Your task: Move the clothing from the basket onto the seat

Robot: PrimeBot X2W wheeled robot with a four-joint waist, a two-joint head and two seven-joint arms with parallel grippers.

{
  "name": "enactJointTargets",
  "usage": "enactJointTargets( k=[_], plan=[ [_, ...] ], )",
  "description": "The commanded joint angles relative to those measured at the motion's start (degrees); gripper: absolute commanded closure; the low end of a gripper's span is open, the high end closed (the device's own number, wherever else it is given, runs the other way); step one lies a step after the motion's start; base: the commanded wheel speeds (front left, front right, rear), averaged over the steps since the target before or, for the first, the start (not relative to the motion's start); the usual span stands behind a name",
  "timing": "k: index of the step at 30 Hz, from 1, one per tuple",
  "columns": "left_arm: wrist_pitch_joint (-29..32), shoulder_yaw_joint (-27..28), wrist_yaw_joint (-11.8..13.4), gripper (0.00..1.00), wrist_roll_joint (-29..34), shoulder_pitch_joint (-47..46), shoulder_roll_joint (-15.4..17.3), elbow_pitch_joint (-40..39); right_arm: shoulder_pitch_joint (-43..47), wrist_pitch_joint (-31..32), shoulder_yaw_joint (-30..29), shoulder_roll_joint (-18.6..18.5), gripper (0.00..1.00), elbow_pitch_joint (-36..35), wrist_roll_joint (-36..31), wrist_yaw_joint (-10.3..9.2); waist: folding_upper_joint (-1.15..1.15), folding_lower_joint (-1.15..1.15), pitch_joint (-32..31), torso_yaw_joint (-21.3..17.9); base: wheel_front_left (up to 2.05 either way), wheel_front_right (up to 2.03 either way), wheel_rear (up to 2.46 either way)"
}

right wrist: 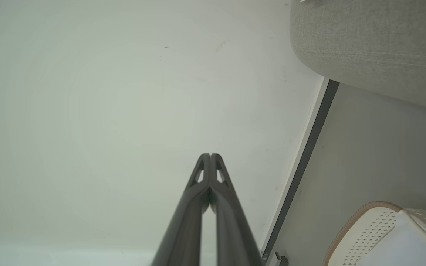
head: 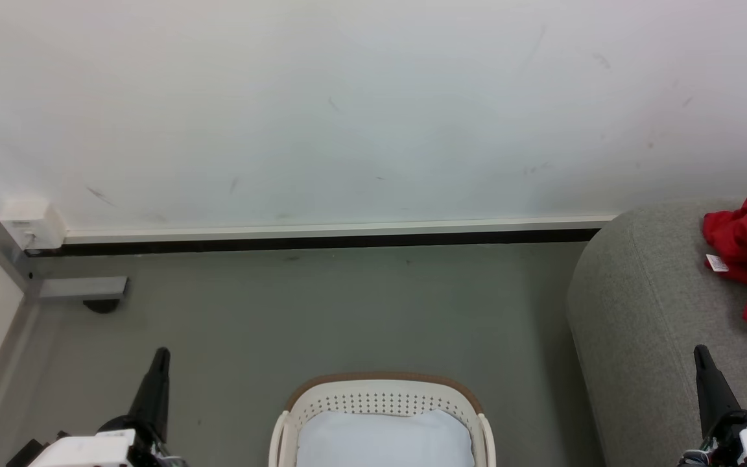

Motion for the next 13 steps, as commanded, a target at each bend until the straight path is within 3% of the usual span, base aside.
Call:
enactJointTargets(
  k=[1,13],
  plan=[
    [0.20,0.15,-0.24,1.00,-0.83,-0.49,0.12,-0.14,-0.66,0.25,-0.18,-0.40,1.00,-0.25,0.10,-0.12,0.00,0.00,0.00,0.00,0.00,0.00,0.00],
    [0.20,0.14,-0.24,1.00,-0.83,-0.49,0.12,-0.14,-0.66,0.24,-0.18,-0.41,1.00,-0.26,0.11,-0.12,0.00,0.00,0.00,0.00,0.00,0.00,0.00]
  ],
)
